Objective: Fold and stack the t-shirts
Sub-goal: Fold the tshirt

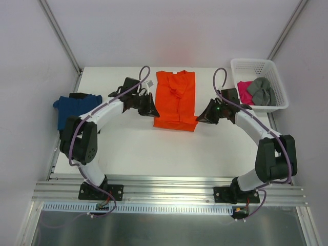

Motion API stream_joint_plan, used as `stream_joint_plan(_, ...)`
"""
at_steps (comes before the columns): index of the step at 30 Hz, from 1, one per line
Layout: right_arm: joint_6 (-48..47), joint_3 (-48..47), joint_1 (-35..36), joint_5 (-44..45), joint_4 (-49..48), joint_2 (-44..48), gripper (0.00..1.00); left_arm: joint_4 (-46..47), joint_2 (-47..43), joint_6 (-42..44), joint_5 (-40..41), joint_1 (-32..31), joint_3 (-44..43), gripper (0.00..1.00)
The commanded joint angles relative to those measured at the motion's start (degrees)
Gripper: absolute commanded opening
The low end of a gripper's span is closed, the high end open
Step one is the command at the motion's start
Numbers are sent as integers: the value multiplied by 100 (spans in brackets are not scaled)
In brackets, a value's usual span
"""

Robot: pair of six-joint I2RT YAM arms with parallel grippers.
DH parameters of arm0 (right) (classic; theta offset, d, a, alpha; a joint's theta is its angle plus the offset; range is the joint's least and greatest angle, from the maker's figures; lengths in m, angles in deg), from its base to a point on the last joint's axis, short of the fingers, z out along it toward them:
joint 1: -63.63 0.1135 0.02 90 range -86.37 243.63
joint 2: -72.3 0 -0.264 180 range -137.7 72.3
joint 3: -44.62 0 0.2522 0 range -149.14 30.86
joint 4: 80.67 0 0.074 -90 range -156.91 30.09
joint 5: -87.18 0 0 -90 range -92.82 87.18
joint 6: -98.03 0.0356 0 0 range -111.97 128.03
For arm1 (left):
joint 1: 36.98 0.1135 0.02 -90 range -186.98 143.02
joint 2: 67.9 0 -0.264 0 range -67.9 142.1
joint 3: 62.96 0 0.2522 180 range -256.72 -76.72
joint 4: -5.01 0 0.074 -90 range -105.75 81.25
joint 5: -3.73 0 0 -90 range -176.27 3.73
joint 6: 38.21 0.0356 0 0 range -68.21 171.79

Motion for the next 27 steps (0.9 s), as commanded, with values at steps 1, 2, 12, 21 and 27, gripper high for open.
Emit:
stream_joint_plan(1,-176,-534,-126,51,-365,-330,1,10,298,289,158,93,-559,0)
stream_joint_plan(2,-263,-639,-152,77,-408,-419,1,2,447,341,184,102,-639,0)
stream_joint_plan(12,-475,-2151,-284,121,-488,-1692,1,-42,1352,535,343,242,-1668,0)
stream_joint_plan(21,-545,-3013,-267,112,-549,-2757,1,-69,2337,693,527,286,-2660,0)
stream_joint_plan(27,-615,-3399,-258,269,-567,-3363,8,-104,2829,632,606,295,-2934,0)
